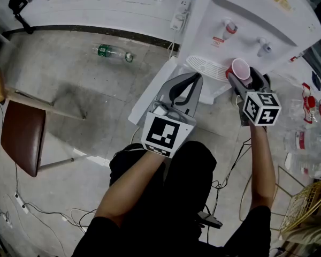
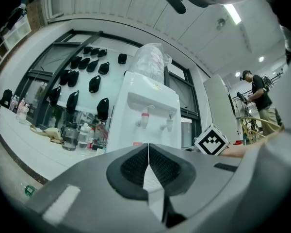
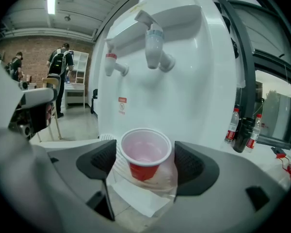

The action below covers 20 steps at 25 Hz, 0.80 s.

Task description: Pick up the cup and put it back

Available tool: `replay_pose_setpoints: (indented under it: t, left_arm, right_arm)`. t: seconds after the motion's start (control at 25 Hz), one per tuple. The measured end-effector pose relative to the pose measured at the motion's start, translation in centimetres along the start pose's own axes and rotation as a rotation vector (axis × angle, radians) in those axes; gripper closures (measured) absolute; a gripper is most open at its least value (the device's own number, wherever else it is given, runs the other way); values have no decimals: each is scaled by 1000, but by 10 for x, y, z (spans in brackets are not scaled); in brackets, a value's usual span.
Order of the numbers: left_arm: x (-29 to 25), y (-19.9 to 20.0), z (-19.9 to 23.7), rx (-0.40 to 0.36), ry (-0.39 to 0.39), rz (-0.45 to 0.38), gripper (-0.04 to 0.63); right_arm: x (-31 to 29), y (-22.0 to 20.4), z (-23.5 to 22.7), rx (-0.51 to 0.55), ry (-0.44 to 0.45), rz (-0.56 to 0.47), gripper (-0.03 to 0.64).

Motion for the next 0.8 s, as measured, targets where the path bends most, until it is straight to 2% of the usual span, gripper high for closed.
replay_pose_setpoints:
  t: [0.2, 0.32, 0.48, 0.6, 0.72, 0.8]
  left_arm:
    - [-4, -1, 1, 14, 2, -6, 588]
    - [-10, -5, -2, 26, -15, 5, 588]
    - [-14, -5, 0, 17, -37, 7, 588]
    - [-17, -17, 3, 8, -31, 43, 588]
    - [-19, -27, -4, 71, -83, 103, 588]
    - [-17, -16, -10, 99, -111, 131, 588]
  right_arm:
    - [17, 3, 4, -23, -8, -72, 275]
    - [36, -2, 6, -86, -27, -138, 284]
    - [53, -30, 14, -185, -86, -167, 416]
    - [50, -70, 31, -301, -79, -78, 487]
    - [49, -101, 49, -416, -57, 57, 576]
    - [52, -104, 61, -469, -45, 123, 607]
Point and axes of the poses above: the fingertips, and each gripper's own axes: x backward along the fingers, z to its left, y out of its top, the point moved 2 cm from there along x, backward along the fingers, and after that the axes turned 8 degrees about z, right-handed, at the moved point
